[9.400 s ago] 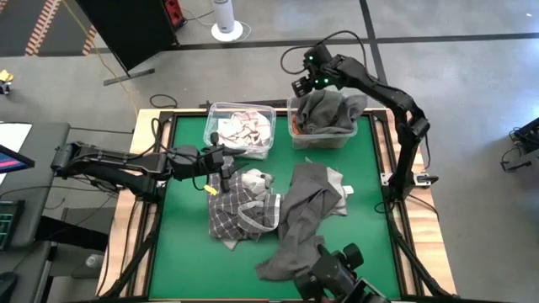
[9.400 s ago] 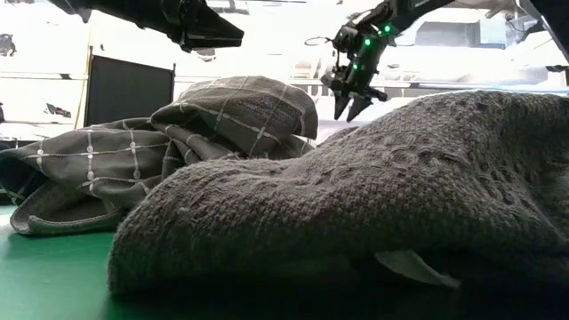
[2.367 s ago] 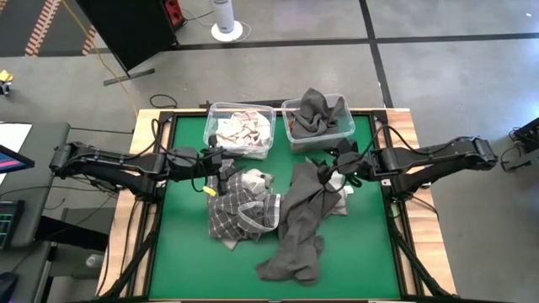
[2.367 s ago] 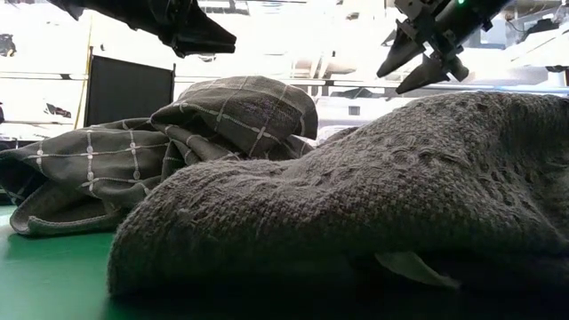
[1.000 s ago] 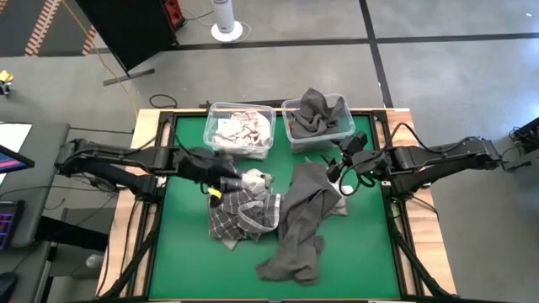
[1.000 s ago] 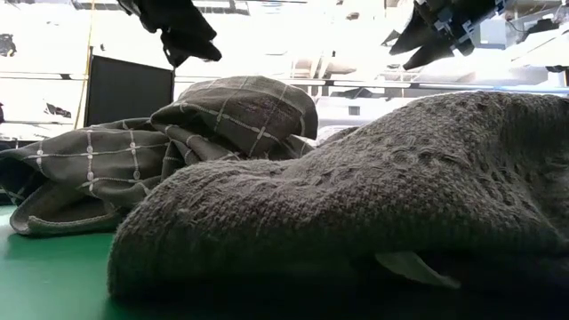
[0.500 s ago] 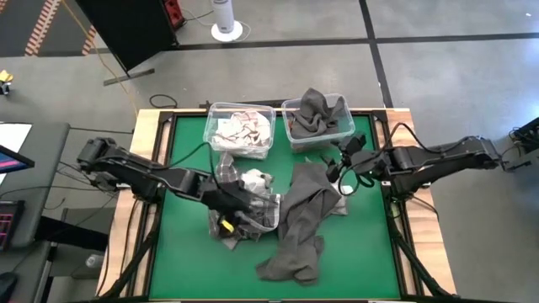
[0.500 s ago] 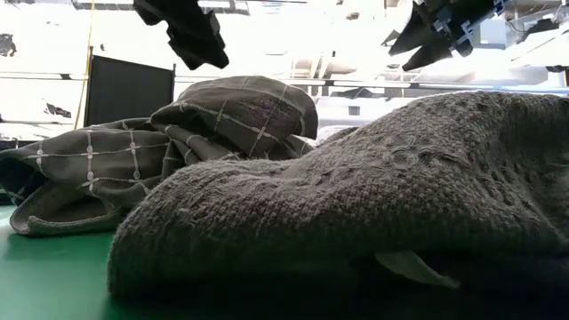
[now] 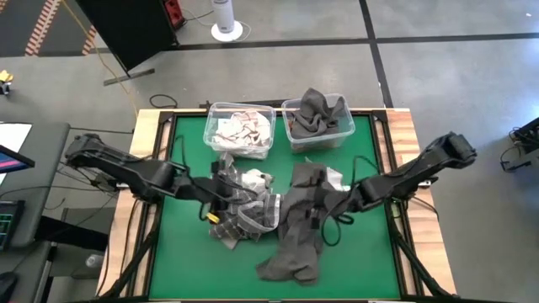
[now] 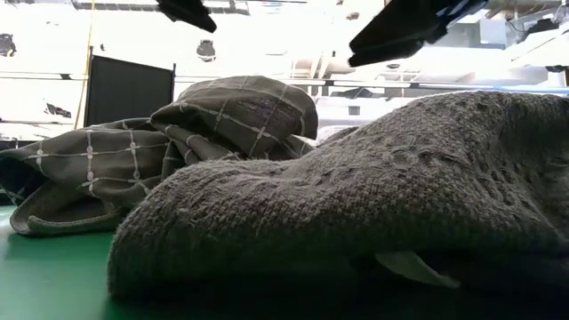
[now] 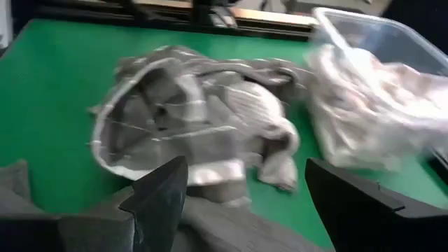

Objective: Sort towels by color in basket
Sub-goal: Put the black striped microfiber towel into the right transparent bin

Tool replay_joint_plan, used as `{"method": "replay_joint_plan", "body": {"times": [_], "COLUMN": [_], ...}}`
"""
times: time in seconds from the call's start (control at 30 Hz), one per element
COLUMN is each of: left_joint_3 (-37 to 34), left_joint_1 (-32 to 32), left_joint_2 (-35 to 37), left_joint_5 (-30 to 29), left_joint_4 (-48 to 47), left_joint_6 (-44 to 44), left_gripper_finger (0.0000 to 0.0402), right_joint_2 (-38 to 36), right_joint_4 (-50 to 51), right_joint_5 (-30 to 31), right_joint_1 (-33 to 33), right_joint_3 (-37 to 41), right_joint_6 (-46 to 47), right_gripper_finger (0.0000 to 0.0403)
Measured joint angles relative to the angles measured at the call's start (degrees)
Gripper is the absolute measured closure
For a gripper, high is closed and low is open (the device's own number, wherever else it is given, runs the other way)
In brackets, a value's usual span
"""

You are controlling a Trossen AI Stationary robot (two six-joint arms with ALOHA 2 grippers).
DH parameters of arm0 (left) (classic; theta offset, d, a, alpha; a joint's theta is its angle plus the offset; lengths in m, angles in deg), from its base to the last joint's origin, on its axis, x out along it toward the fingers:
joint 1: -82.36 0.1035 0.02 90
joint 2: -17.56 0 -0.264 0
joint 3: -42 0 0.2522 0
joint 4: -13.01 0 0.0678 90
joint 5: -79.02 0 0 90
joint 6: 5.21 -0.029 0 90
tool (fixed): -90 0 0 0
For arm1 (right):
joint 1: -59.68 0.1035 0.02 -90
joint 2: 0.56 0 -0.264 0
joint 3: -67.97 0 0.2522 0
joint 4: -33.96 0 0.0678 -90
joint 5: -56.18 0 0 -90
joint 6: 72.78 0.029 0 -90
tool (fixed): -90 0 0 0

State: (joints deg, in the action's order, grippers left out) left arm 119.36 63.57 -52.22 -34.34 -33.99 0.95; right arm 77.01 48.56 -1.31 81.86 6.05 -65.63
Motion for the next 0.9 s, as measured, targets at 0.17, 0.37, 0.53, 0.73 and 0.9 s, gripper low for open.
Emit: {"method": "replay_joint_plan", "body": {"times": [0.17,0.37,0.53,0.73,0.9], "left_joint_3": [-2.15,-5.21,-7.13,-8.29,-8.29], "left_joint_1": [0.74,1.76,1.73,1.75,1.73], "left_joint_2": [6.83,12.02,13.22,13.22,13.22], "left_joint_5": [-3.85,-4.06,-5.17,-6.86,-6.97], "left_joint_4": [-2.51,-2.30,-2.08,-2.56,-2.77], "left_joint_6": [2.41,6.05,8.73,11.28,12.04], "left_gripper_finger": [0.0233,0.0233,0.0233,0.0233,0.0233], "right_joint_2": [6.76,14.06,20.59,27.39,28.77], "right_joint_4": [-6.62,-11.09,-13.74,-13.54,-13.38], "right_joint_5": [-4.70,-14.07,-14.70,-14.75,-14.74], "right_joint_1": [0.71,0.87,1.23,1.19,0.76], "right_joint_3": [-2.14,-5.43,-8.12,-11.28,-12.86], "right_joint_6": [-2.75,-3.15,-3.60,-3.12,-3.12], "right_gripper_finger": [0.0083,0.0086,0.0097,0.0121,0.0189]}}
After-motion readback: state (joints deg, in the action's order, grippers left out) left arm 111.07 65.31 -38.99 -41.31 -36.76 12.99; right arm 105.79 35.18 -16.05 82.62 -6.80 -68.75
